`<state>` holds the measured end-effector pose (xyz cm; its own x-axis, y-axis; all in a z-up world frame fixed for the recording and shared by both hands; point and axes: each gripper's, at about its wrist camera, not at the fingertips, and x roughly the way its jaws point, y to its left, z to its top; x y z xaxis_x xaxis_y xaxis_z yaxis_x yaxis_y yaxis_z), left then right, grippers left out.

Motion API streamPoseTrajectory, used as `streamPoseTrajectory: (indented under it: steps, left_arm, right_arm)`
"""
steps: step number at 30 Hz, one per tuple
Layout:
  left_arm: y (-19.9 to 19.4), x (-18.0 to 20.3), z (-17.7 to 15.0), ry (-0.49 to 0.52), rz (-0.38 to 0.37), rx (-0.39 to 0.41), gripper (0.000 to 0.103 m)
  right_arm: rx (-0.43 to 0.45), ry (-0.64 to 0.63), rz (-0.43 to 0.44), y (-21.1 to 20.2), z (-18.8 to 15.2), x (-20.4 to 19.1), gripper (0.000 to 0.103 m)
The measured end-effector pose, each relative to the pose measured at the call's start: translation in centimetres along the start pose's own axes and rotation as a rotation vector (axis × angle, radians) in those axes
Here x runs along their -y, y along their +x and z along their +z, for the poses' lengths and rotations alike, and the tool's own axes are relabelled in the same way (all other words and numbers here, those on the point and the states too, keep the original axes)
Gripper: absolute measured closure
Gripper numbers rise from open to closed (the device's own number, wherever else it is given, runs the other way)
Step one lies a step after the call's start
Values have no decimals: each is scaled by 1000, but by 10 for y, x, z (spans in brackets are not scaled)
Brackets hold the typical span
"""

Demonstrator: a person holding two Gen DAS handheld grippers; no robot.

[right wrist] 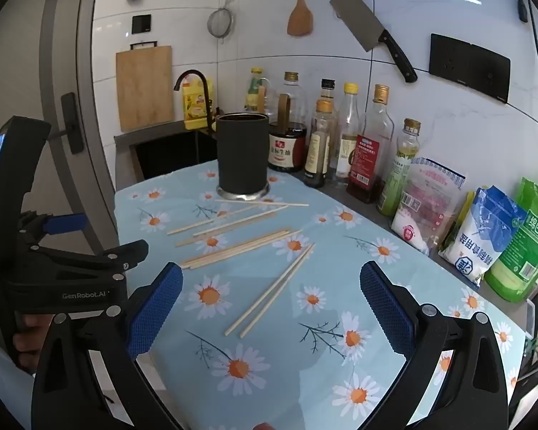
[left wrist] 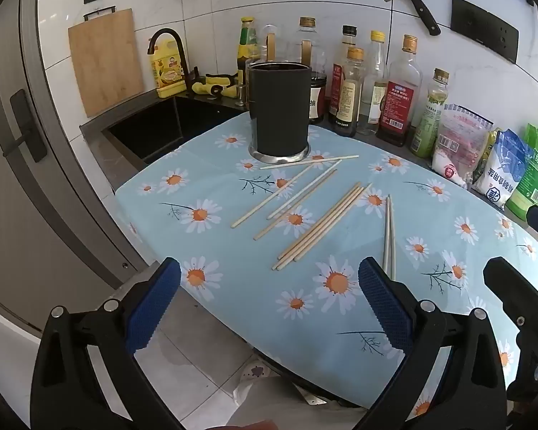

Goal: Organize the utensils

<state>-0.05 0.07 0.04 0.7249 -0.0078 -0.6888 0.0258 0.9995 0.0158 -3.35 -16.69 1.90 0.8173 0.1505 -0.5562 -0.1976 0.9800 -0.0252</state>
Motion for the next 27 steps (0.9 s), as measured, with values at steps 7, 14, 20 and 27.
streamPoseTrajectory:
  steps: [7, 14, 20, 27]
  left_arm:
    - [1, 1, 0, 11, 13, -11, 6]
    - [4, -3, -3, 5, 20, -10, 6]
    - [1, -3, -5, 5, 20, -8, 6]
    - [-2, -2, -6, 20, 21, -6, 6]
  right_arm:
    - [1, 1, 2, 1, 0, 0, 8]
    - [6, -8, 3, 2, 0, 2, 8]
    - [6, -15, 9, 1, 1, 0, 8]
    - [2, -24, 19, 0, 2, -3, 8]
